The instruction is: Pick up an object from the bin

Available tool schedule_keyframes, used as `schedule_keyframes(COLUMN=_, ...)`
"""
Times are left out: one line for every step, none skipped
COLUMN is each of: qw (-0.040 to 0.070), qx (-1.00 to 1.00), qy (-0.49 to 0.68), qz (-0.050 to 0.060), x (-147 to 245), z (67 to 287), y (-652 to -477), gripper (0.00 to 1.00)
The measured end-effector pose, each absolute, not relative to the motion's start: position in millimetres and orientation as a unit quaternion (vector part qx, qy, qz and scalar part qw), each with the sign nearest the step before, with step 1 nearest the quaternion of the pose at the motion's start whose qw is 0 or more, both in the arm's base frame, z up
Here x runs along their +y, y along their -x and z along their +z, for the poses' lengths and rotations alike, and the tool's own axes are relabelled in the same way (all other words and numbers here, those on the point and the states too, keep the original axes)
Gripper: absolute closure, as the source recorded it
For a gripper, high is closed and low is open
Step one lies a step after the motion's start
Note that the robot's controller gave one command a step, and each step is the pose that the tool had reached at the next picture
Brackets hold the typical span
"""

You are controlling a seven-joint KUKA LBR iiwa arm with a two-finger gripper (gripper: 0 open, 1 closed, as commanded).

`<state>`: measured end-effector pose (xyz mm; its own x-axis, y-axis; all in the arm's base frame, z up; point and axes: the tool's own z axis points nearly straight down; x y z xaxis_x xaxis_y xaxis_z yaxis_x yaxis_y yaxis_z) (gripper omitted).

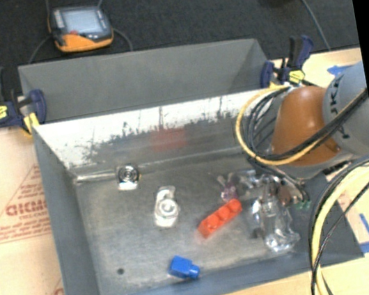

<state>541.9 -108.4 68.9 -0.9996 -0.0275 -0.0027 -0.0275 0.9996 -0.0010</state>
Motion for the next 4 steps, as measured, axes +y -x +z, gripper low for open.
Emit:
schedule_keyframes(qw=0.001, qx=0.996, qy=0.086, qz=0.0, x=-55.5, z=70.6, y=-522.9, gripper=0.0)
schedule_keyframes(qw=0.001, qx=0.996, qy=0.087, qz=-0.001, x=-56.9, z=70.7, y=-523.1, gripper=1.0)
schedule_keyframes(qw=0.005, qx=0.997, qy=0.08, qz=-0.001, x=-35.2, z=185.2, y=-512.4, gripper=1.0)
schedule_keyframes(qw=0.007, qx=0.997, qy=0.08, qz=-0.002, x=-49.4, z=296.6, y=-557.4, gripper=1.0)
